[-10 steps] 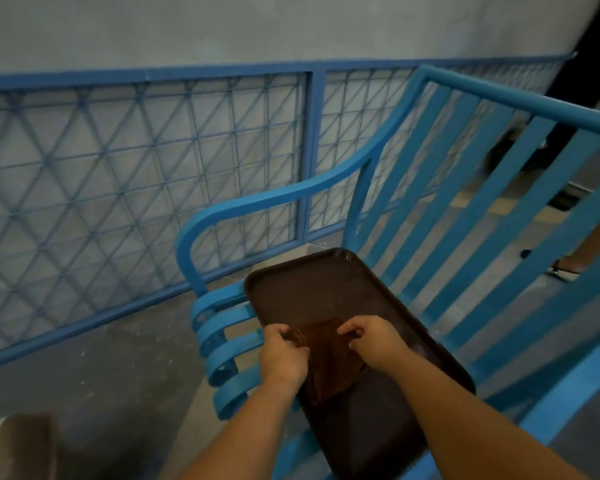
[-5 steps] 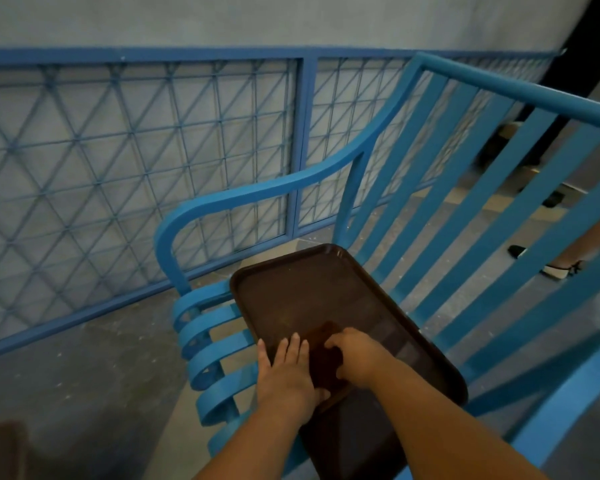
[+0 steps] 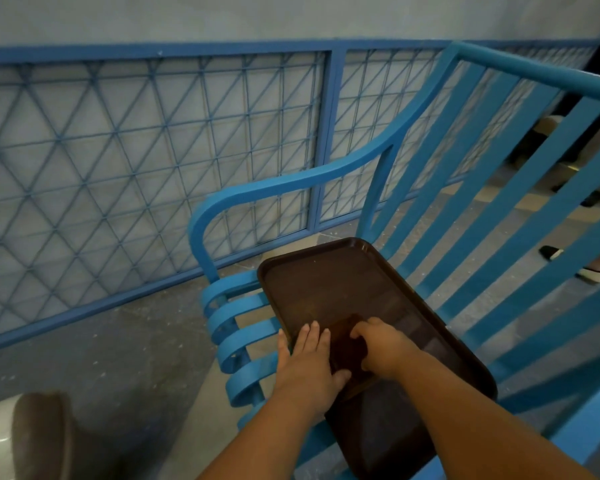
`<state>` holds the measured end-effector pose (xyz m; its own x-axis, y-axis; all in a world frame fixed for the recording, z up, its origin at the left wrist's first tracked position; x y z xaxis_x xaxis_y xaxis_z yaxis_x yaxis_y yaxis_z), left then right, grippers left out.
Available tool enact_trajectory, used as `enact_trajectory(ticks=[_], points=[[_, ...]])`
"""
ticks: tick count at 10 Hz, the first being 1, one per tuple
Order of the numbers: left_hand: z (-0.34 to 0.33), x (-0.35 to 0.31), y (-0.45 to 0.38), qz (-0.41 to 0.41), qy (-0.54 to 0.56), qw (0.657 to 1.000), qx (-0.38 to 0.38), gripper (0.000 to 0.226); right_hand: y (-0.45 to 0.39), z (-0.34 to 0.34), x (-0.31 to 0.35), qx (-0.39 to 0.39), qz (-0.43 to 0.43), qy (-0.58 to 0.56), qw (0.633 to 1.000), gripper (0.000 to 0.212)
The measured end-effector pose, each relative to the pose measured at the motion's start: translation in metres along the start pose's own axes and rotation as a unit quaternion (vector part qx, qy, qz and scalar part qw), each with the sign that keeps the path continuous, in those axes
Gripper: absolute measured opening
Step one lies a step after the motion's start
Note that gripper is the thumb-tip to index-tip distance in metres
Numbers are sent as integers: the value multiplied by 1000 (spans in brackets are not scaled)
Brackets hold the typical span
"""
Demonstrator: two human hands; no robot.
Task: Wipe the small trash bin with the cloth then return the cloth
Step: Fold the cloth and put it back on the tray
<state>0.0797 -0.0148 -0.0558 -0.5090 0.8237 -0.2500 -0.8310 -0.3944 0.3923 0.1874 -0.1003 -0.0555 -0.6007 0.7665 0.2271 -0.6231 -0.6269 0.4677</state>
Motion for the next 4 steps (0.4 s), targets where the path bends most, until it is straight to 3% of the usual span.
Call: enact_trajectory(ticks=[2,4], points=[[33,58,24,21,12,994,-105,69,7,21,18,-63,23,-47,997,41],[49,164,53,107,-15,987,-119,73,9,39,69,-127,70,-72,987,34]])
Point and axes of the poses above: each hand's wrist, its own y-axis away from the middle knuckle, its own z-axis out of the back of the hand, x = y × z, the point moved 7 cm from there along -y, towards the middle knuckle, and after that the axes turned 4 degrees about z, right-handed, at the moved point
